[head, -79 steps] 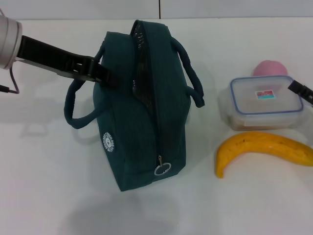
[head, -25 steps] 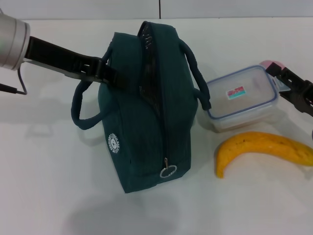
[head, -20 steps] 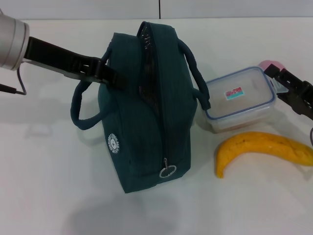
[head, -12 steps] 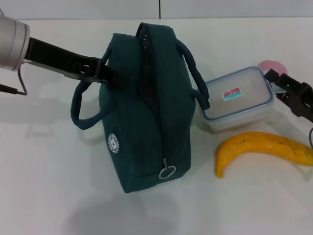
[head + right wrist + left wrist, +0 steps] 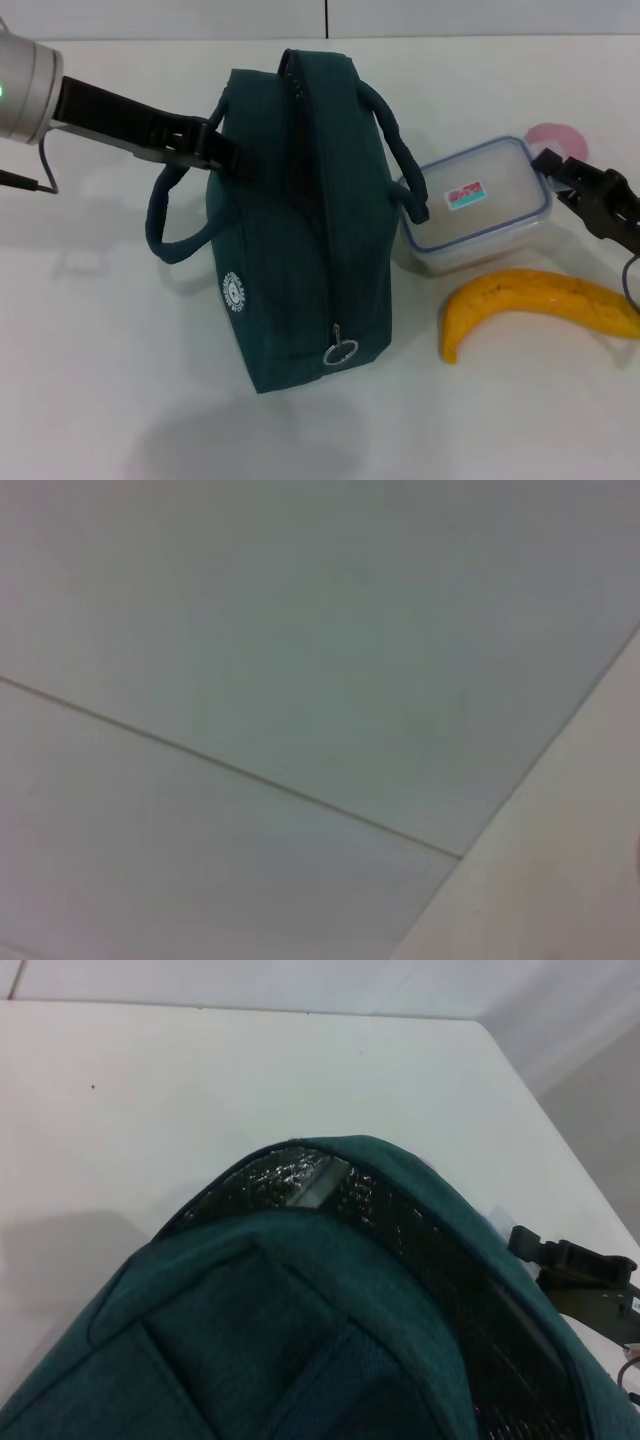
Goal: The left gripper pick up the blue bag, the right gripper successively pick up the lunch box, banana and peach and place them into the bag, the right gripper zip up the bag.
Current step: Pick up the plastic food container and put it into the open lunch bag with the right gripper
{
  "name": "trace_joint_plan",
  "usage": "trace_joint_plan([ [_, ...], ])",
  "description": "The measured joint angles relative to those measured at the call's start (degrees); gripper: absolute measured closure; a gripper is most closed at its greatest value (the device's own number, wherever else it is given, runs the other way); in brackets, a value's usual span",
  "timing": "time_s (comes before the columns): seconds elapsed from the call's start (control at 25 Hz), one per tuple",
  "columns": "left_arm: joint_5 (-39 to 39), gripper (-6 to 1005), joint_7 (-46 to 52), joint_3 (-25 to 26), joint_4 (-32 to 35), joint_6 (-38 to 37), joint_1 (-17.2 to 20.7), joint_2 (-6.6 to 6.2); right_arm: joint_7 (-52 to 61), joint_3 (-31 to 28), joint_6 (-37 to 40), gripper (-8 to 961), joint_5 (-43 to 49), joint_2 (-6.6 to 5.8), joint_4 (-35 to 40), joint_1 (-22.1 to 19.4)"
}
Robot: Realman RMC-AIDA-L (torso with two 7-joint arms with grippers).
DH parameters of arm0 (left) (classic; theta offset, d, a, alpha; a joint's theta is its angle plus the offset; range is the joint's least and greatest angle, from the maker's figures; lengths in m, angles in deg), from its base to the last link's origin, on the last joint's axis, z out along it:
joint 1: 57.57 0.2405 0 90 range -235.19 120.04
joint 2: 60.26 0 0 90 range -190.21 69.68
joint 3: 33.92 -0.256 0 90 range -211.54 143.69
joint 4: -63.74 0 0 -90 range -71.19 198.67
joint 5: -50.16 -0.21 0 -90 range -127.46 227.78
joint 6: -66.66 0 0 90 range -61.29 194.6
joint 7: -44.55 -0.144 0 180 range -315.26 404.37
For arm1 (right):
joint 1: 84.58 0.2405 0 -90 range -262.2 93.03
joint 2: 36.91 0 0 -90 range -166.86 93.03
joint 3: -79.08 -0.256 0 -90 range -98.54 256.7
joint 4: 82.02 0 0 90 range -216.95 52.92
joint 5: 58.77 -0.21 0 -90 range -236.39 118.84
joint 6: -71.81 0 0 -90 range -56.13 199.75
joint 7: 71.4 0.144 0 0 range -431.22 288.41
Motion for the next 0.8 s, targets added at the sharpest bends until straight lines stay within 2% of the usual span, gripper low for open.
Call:
trace_joint_plan([
  [0.16, 0.0, 958, 0.0, 0.0, 0.0, 0.0, -0.1, 0.00, 0.0, 0.0, 1.4, 753, 0.1, -0.02, -0.2, 0.3],
  [0.32, 0.0, 959, 0.1, 0.0, 0.2, 0.0, -0.1, -0.01, 0.0, -0.5, 1.4, 754, -0.1, -0.02, -0.2, 0.2],
  [0.8, 0.0, 959, 0.0, 0.0, -0.2, 0.0, -0.2, -0.09, -1.4, -0.1, -5.9, 793, -0.1, -0.02, 0.1, -0.1],
])
